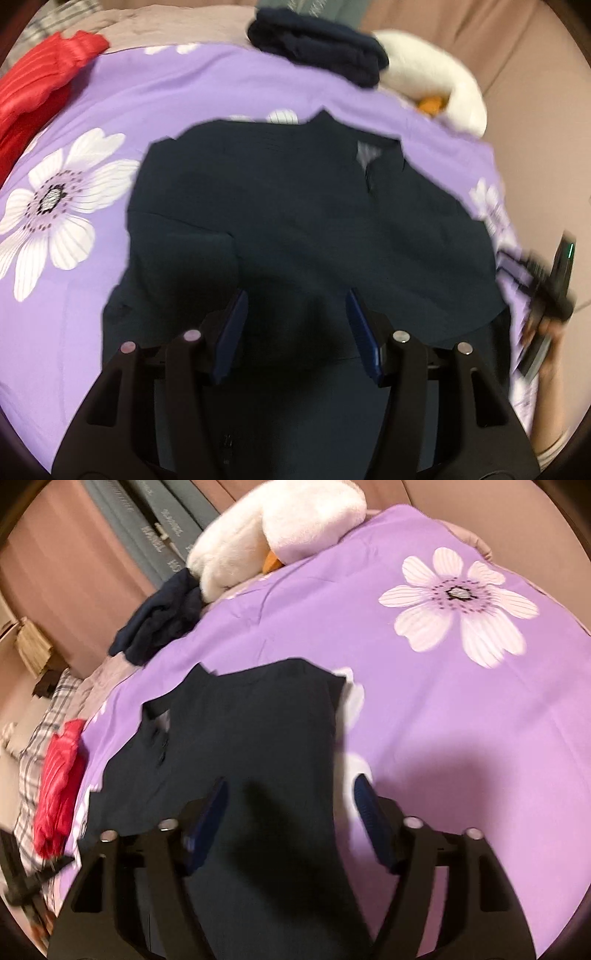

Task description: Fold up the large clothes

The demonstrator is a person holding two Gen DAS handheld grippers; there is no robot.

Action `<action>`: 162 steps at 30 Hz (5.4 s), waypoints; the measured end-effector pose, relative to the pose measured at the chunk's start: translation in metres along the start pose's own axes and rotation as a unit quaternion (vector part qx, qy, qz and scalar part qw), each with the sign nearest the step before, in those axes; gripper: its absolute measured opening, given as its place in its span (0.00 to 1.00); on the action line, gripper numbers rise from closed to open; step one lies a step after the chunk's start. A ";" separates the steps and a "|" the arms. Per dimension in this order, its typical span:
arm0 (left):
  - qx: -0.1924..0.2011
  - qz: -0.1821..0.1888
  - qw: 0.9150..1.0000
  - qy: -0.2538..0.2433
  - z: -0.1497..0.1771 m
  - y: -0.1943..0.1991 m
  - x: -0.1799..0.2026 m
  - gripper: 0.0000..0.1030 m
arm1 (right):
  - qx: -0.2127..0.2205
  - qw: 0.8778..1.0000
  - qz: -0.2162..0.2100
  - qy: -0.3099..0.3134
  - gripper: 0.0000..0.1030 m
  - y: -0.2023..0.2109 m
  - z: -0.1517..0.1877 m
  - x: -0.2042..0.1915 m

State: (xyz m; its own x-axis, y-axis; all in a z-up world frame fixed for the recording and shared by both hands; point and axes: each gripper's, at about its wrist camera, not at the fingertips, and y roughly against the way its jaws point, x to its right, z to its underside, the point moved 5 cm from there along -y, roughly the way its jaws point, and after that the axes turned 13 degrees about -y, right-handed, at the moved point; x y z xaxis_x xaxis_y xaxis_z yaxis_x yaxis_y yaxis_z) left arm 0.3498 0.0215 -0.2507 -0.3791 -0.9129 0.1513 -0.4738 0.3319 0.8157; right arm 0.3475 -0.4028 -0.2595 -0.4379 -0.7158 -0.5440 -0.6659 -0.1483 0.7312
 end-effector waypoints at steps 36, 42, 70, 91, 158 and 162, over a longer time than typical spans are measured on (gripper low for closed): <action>-0.025 -0.044 0.992 -0.119 0.019 -0.056 0.034 0.60 | -0.041 0.948 0.022 0.316 0.34 0.003 0.134 -0.052; -0.018 -0.039 0.990 -0.131 0.022 -0.040 0.036 0.61 | -0.048 0.949 0.017 0.311 0.34 0.019 0.135 -0.050; -0.013 -0.103 0.989 -0.102 0.075 0.021 0.038 0.78 | -0.053 0.972 -0.023 0.229 0.49 0.069 0.180 -0.064; -0.043 -0.121 0.986 -0.107 0.236 0.070 0.076 0.85 | -0.078 0.943 0.050 0.320 0.72 0.141 0.322 0.003; -0.015 0.277 0.946 0.169 0.285 0.129 -0.026 0.98 | -0.217 0.964 -0.145 -0.039 0.73 0.208 0.280 0.113; -0.018 0.269 0.949 0.163 0.294 0.135 -0.019 0.98 | -0.230 0.962 -0.141 -0.041 0.73 0.215 0.288 0.116</action>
State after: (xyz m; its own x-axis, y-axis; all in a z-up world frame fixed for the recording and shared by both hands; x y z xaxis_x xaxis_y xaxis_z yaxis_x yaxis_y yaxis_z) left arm 0.0599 0.1537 -0.3080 -0.2905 -0.6410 0.7104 -0.2522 0.7675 0.5894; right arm -0.0205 -0.3211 -0.2834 -0.3383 -0.5497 -0.7638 -0.4348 -0.6285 0.6450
